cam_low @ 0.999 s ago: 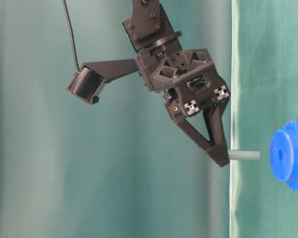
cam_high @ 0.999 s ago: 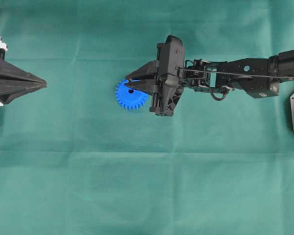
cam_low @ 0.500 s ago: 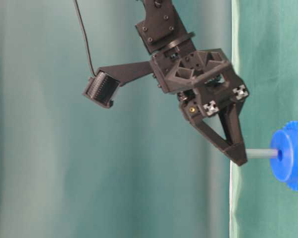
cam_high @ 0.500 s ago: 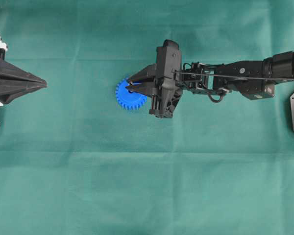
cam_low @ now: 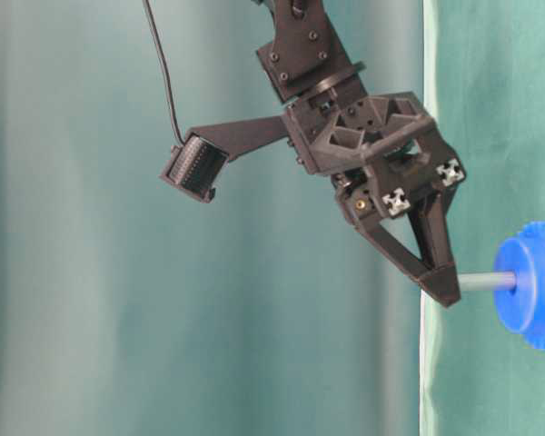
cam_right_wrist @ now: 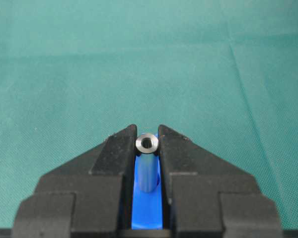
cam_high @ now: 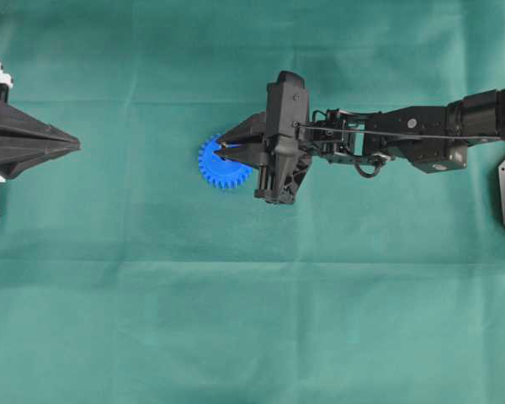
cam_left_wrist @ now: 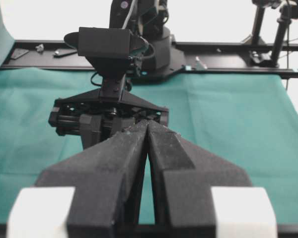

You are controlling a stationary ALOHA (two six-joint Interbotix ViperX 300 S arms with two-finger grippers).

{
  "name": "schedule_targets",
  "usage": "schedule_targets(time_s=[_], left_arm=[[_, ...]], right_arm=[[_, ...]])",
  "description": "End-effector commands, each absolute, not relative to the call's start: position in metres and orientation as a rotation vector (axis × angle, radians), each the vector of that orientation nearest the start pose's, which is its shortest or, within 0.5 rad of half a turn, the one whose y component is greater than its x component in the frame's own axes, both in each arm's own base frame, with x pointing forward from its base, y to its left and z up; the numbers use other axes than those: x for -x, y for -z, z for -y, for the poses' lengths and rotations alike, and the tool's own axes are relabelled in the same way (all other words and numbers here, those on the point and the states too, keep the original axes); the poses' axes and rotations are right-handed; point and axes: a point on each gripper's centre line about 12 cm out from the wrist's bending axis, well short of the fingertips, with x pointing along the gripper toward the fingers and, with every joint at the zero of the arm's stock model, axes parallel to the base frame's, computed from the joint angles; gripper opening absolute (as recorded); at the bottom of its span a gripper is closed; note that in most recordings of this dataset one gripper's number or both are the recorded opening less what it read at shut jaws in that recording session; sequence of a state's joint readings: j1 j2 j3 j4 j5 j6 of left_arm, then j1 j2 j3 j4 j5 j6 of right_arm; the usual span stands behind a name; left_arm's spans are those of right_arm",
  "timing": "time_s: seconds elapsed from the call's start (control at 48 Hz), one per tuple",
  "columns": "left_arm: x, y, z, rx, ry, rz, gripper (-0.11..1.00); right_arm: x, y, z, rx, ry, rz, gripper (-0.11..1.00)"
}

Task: Insert the shaft placed at a random location into the center hole of the medium gear at another random location.
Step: 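Align the shaft over the gear hole and lower it in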

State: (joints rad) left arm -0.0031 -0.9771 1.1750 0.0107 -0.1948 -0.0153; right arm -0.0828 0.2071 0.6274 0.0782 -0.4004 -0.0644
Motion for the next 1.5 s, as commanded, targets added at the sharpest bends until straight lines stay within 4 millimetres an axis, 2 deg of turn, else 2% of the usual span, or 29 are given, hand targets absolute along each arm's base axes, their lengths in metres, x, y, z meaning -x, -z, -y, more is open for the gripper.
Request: schedule_targets(time_s=[0.0, 0.291, 0.562, 0.958, 1.478], left_arm=[[-0.199, -0.292, 0.001, 0.005, 0.007, 0.017, 0.0], [-0.199, -0.292, 0.001, 0.013, 0.006, 0.017, 0.0], [-0.199, -0.292, 0.001, 0.011, 0.006, 0.018, 0.0], [-0.199, -0.292, 0.001, 0.013, 0.006, 0.018, 0.0], [-0.199, -0.292, 0.001, 0.013, 0.006, 0.018, 0.0]], right_arm=[[-0.432, -0.152, 0.038, -0.018, 0.112, -0.39, 0.13], [-0.428, -0.177, 0.038, -0.006, 0.107, -0.346, 0.13], [-0.429, -0.178, 0.038, -0.004, 0.107, -0.339, 0.13], [-0.434, -0.155, 0.04, -0.008, 0.114, -0.366, 0.13], [-0.436, -0.134, 0.04, -0.013, 0.116, -0.402, 0.13]])
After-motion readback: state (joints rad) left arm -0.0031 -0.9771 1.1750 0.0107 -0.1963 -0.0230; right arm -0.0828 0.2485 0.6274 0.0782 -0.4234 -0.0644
